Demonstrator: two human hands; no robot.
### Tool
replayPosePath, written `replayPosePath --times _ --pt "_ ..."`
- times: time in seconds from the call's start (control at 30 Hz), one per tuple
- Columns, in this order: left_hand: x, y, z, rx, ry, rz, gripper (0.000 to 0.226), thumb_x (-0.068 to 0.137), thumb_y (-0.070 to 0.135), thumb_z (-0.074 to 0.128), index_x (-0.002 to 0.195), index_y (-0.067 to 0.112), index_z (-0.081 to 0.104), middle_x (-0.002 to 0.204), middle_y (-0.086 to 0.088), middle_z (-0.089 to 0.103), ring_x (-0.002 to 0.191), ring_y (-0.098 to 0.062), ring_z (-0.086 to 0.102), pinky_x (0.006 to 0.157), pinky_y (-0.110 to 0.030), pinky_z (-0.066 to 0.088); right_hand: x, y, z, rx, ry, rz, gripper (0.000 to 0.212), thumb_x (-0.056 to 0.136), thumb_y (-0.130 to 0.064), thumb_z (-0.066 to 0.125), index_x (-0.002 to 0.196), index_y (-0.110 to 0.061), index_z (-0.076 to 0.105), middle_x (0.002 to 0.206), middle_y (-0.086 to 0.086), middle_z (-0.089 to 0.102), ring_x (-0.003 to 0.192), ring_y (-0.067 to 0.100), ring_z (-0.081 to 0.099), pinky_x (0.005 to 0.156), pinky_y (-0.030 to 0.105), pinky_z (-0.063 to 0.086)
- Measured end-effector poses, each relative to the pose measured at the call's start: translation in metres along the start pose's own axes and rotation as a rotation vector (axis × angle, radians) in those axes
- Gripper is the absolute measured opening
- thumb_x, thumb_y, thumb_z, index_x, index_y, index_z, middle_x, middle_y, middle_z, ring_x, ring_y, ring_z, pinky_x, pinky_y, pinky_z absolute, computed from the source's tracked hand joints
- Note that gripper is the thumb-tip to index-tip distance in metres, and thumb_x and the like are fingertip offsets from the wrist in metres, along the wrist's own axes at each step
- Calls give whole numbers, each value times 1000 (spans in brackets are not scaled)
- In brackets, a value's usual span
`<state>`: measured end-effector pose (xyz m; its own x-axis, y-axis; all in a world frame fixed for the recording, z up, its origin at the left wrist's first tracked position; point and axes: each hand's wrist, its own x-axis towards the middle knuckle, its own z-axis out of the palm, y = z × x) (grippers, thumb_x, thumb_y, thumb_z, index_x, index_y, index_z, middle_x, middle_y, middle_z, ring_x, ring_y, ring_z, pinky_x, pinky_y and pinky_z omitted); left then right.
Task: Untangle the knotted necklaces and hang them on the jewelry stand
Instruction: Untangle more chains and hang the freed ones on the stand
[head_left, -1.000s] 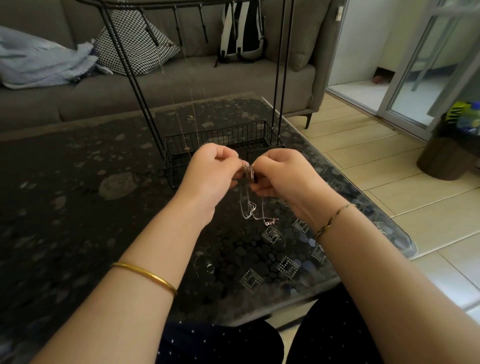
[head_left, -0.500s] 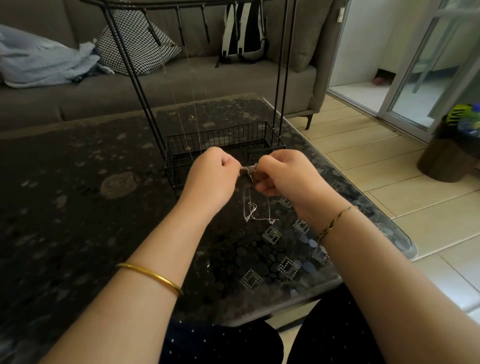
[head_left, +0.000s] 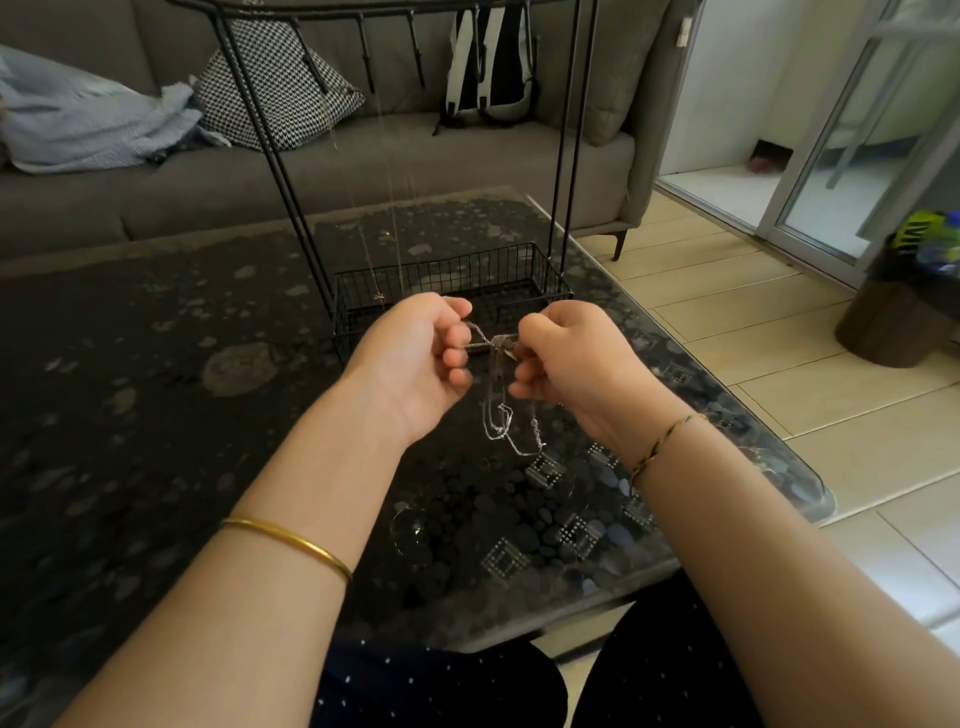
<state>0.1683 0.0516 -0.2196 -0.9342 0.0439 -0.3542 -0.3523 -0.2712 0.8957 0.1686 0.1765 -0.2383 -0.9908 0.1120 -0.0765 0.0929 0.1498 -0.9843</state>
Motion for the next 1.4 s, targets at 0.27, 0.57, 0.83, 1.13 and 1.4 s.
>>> replayPosePath --times 0.27,0.57,0.83,1.13,1.4 --pt "0 -10 5 772 94 285 17 93 16 57 87 24 71 77 11 59 69 -2 49 58 -22 38 -1 0 -4 -83 27 -55 12 90 -10 46 81 -4 52 63 3 49 50 11 49 47 20 49" --pt "3 -12 7 577 134 249 35 101 31 40 85 16 68 60 1 47 64 -14 49 67 -29 45 -2 0 -1 -147 -29 -3 12 85 -16 47 76 -8 51 60 5 41 52 16 36 51 29 33" --pt "4 -4 3 56 96 170 32 104 23 37 91 13 65 51 5 47 54 -9 56 70 -30 54 -2 1 -5 -39 -40 92 15 93 -15 41 84 -6 49 70 6 52 50 16 56 54 31 53" --pt "-1 -5 6 193 140 345 26 103 23 38 116 22 61 112 11 68 45 -6 35 48 -16 47 2 1 -3 -30 -46 179 14 93 -17 37 95 -8 47 71 5 56 56 20 62 74 37 57" --pt "6 -7 4 263 277 439 54 96 -6 42 139 26 44 143 9 39 88 -6 64 48 -11 46 2 2 -6 8 -18 178 14 96 -19 36 99 -8 44 76 6 56 62 22 67 74 36 57"
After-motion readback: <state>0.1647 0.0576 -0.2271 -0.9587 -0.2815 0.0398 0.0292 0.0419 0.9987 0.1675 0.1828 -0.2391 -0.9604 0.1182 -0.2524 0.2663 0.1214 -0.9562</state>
